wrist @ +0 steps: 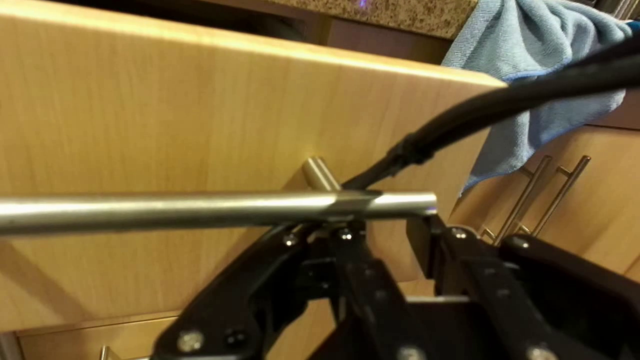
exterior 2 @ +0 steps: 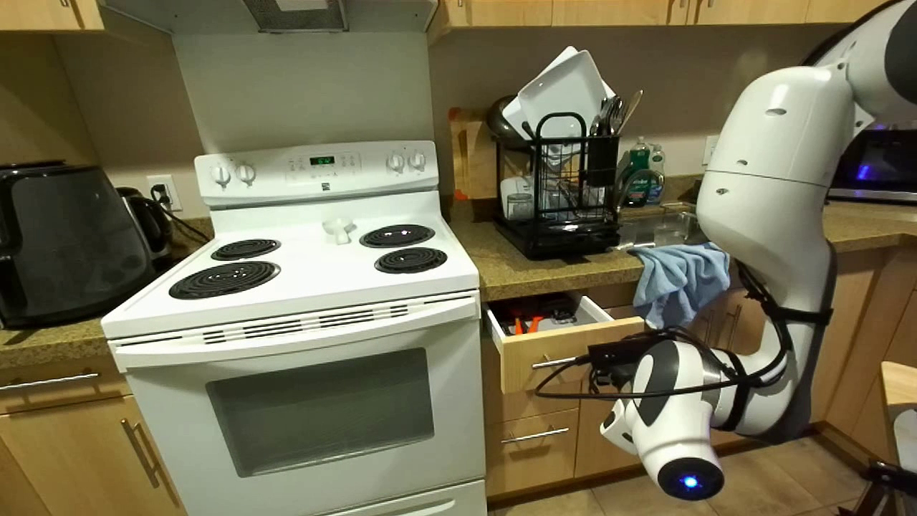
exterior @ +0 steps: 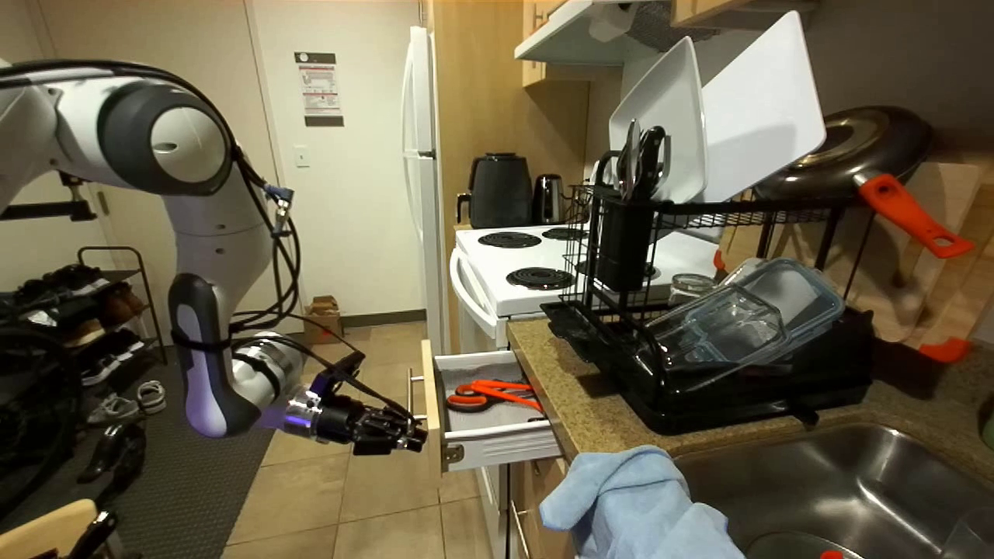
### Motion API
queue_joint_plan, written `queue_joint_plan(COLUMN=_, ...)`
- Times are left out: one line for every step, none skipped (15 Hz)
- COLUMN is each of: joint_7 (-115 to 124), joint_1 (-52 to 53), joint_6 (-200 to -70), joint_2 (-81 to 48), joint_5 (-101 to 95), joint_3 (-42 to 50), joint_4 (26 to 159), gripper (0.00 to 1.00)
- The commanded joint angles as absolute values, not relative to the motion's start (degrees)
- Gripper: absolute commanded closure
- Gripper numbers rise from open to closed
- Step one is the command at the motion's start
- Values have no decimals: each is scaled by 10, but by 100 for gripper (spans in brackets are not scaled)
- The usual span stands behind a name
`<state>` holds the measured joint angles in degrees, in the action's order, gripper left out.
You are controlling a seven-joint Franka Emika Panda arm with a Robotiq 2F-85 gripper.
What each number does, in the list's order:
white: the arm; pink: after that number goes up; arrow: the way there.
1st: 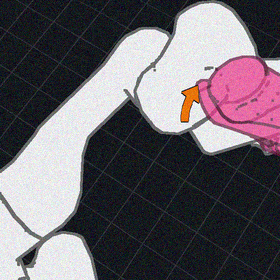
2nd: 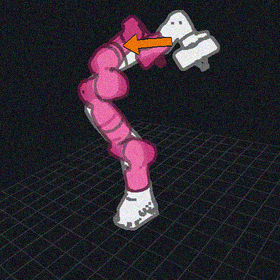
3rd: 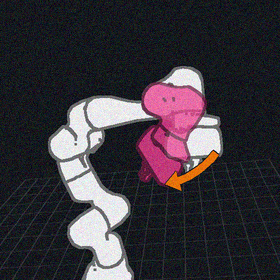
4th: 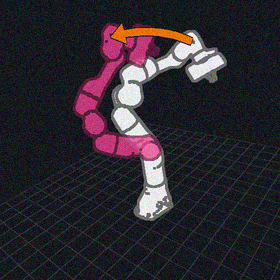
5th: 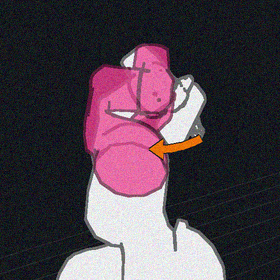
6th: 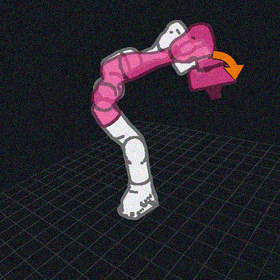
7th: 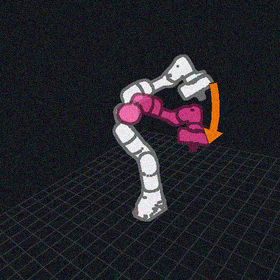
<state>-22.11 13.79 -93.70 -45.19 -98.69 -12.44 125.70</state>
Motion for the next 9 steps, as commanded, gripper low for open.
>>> queue_joint_plan(joint_7=-221, joint_1=137, joint_6=-936, joint_2=-453, joint_5=-987, joint_3=-126, joint_4=1256, gripper=71)
queue_joint_plan(joint_7=-221, joint_1=137, joint_6=-936, joint_2=-453, joint_5=-987, joint_3=-126, joint_4=1256, gripper=71)
queue_joint_plan(joint_7=-221, joint_1=137, joint_6=-936, joint_2=-453, joint_5=-987, joint_3=-126, joint_4=1256, gripper=71)
queue_joint_plan(joint_7=-221, joint_1=137, joint_6=-936, joint_2=-453, joint_5=-987, joint_3=-126, joint_4=1256, gripper=71)
queue_joint_plan(joint_7=-221, joint_1=137, joint_6=-936, joint_2=-453, joint_5=-987, joint_3=-126, joint_4=1256, gripper=71)
queue_joint_plan(joint_7=-221, joint_1=137, joint_6=-936, joint_2=-453, joint_5=-987, joint_3=-126, joint_4=1256, gripper=71)
queue_joint_plan(joint_7=-221, joint_1=137, joint_6=-936, joint_2=-453, joint_5=-987, joint_3=-126, joint_4=1256, gripper=71)
queue_joint_plan(joint_7=-223, joint_1=136, joint_6=-938, joint_2=-453, joint_5=-987, joint_3=-125, joint_4=1255, gripper=46)
queue_joint_plan(joint_7=-223, joint_1=131, joint_6=-951, joint_2=-452, joint_5=-986, joint_3=-122, joint_4=1256, gripper=45)
